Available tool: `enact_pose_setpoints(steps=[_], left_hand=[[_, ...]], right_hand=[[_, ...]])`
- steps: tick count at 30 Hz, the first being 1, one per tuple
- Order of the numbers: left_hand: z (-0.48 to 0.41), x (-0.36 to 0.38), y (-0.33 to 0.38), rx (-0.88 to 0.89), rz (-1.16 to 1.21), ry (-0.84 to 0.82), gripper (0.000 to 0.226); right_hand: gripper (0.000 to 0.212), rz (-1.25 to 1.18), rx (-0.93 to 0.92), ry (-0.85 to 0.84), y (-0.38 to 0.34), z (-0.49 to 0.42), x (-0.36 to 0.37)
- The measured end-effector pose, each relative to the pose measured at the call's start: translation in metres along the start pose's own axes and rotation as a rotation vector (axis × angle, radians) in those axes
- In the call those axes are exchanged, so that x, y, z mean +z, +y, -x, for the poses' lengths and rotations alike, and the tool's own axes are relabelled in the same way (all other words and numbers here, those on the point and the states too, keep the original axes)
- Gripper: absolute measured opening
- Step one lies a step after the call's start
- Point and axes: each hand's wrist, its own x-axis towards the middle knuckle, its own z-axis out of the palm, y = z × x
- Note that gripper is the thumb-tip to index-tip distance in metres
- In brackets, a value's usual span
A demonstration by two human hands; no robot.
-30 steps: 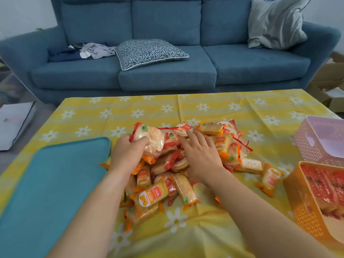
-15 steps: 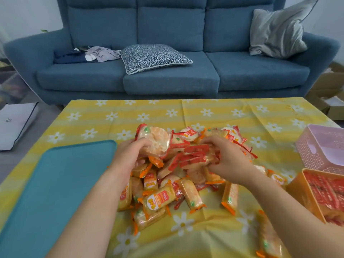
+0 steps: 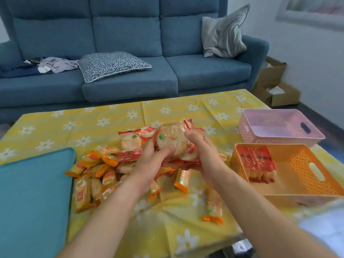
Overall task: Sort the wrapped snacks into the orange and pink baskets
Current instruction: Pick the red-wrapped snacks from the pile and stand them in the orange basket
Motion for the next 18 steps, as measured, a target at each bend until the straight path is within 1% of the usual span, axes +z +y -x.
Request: enact_pose_setpoints(steps=[2, 3, 4, 6, 7, 9, 11, 12, 13, 15, 17, 18], left_hand=[[0.007, 0.025, -0.006, 0.038, -0.028, -0.046, 0.052], [0.010, 0.042, -0.009, 0.066, -0.095, -0.077, 0.062], [0.012, 0.052, -0.010, 0.096, -0.178, -0.108, 0.070], [0.016, 0.094, -0.013, 0.130, -0.274, -0.214, 0.076], [0.018, 0.116, -0.012, 0.138, -0.284, -0.248, 0.077], [0.020, 0.163, -0.009, 0.154, -0.320, -0.318, 0.078], [0.020, 0.205, -0.011, 0.186, -0.436, -0.359, 0.082], [0.018, 0.221, -0.014, 0.192, -0.498, -0.362, 0.078], [0.016, 0.233, -0.016, 0.198, -0.546, -0.360, 0.067], [0.011, 0.250, -0.025, 0.235, -0.665, -0.324, 0.040], [0.005, 0.259, -0.033, 0.318, -0.789, -0.255, 0.022], [0.002, 0.263, -0.037, 0.359, -0.825, -0.240, 0.017]], right_hand=[[0.058, 0.092, -0.086, 0.079, -0.005, 0.013, -0.025], [0.054, 0.141, -0.120, 0.133, -0.010, 0.019, -0.042], [0.058, 0.184, -0.137, 0.166, -0.014, 0.021, -0.052], [0.070, 0.217, -0.167, 0.231, -0.026, 0.030, -0.093], [0.074, 0.225, -0.184, 0.260, -0.033, 0.035, -0.114], [0.071, 0.298, -0.231, 0.350, -0.046, 0.046, -0.160], [0.066, 0.392, -0.264, 0.464, -0.055, 0.057, -0.204], [0.065, 0.445, -0.262, 0.510, -0.055, 0.060, -0.226], [0.064, 0.507, -0.235, 0.530, -0.053, 0.061, -0.243], [0.067, 0.667, -0.126, 0.464, -0.046, 0.060, -0.271], [0.073, 0.827, -0.023, 0.379, -0.037, 0.055, -0.290], [0.069, 0.866, -0.015, 0.388, -0.035, 0.052, -0.297]])
